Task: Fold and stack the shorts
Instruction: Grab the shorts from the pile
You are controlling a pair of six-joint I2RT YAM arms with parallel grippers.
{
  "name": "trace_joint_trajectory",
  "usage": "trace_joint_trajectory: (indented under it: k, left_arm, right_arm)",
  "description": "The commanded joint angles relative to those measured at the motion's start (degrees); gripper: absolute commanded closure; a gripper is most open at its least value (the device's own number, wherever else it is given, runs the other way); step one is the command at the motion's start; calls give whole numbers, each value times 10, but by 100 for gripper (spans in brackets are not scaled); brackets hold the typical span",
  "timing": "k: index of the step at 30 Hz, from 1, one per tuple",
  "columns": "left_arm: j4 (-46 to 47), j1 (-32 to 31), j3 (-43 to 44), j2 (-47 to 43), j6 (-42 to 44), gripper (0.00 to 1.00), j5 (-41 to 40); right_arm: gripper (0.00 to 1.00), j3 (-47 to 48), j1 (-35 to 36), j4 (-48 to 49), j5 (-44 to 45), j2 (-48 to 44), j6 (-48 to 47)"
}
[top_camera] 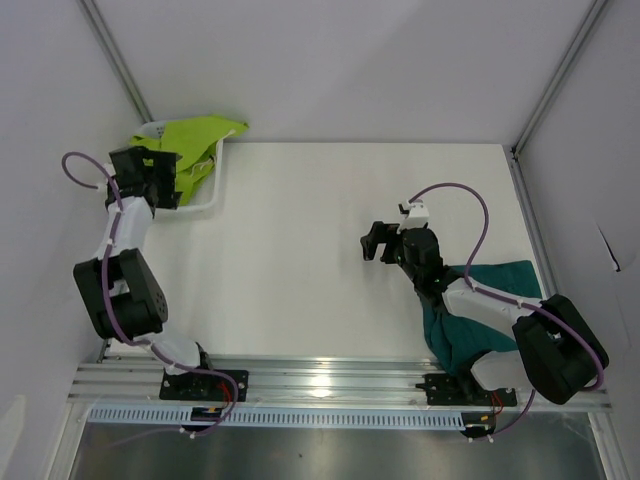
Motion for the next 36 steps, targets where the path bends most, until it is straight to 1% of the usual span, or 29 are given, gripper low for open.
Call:
trace_joint_trajectory:
  k: [1, 2, 3, 4, 5, 7, 8, 10, 13, 16, 20, 25, 26, 28, 29, 30, 32, 33, 34, 35, 36]
  left_arm:
    - [1, -15, 99, 47, -33, 1, -36]
    - [-31, -22, 141, 86, -22, 1, -58]
    - [-50, -25, 189, 108, -17, 1, -68]
    - [-67, -29, 211, 128, -16, 1, -72]
    - [-85, -33, 270, 167, -14, 1, -86]
    - [-101, -40, 305, 203, -14, 1, -94]
    - [-120, -47, 364, 239, -15, 1, -105]
    - [-132, -51, 393, 275, -20, 1, -108]
    - [-156, -53, 477, 343, -33, 1, -103]
    - [-156, -55, 509, 387, -41, 1, -101]
    - [-138, -55, 513, 420, -49, 1, -103]
    - [-113, -49, 533, 483, -70, 1, -80]
    - [-95, -48, 545, 494, -73, 1, -79]
    - [-76, -46, 555, 523, -81, 3, -53]
    - [-50, -45, 564, 532, -84, 5, -50]
    - [-34, -44, 569, 540, -87, 12, -47]
    - [8, -40, 572, 560, -102, 21, -41]
    - [24, -40, 572, 566, -107, 29, -43]
    - [45, -38, 573, 572, -116, 35, -43]
    - [67, -37, 573, 579, -118, 45, -40]
    - [96, -36, 590, 595, -122, 65, -36]
  right_arm:
    - [1, 8, 1, 32, 1, -12, -4]
    - [1, 10, 1, 32, 1, -14, -4]
    - [1, 8, 1, 31, 3, -14, -4]
    - [1, 8, 1, 30, 3, -14, -2]
    - [1, 8, 1, 30, 4, -14, -1]
    - [1, 9, 0, 30, 5, -13, -3]
    - [1, 10, 0, 30, 8, -10, -4]
    - [1, 11, -2, 28, 9, -8, -5]
    - [1, 9, -2, 27, 21, -9, -8]
    - [0, 7, -6, 29, 24, -10, -8]
    - [1, 11, -12, 24, 24, -8, -8]
    - [1, 9, -16, 23, 28, -9, -7]
    - [1, 9, -16, 23, 27, -10, -7]
    - [1, 10, -17, 23, 26, -10, -8]
    - [1, 10, -17, 23, 28, -9, -8]
    - [1, 11, -17, 22, 27, -10, -9]
    - [0, 10, -18, 21, 27, -16, -12]
    - [1, 9, -18, 21, 28, -17, -12]
    - [0, 8, -18, 21, 29, -17, -12]
    - [1, 7, -19, 21, 28, -19, -12]
    - [1, 7, -19, 22, 27, -18, -12]
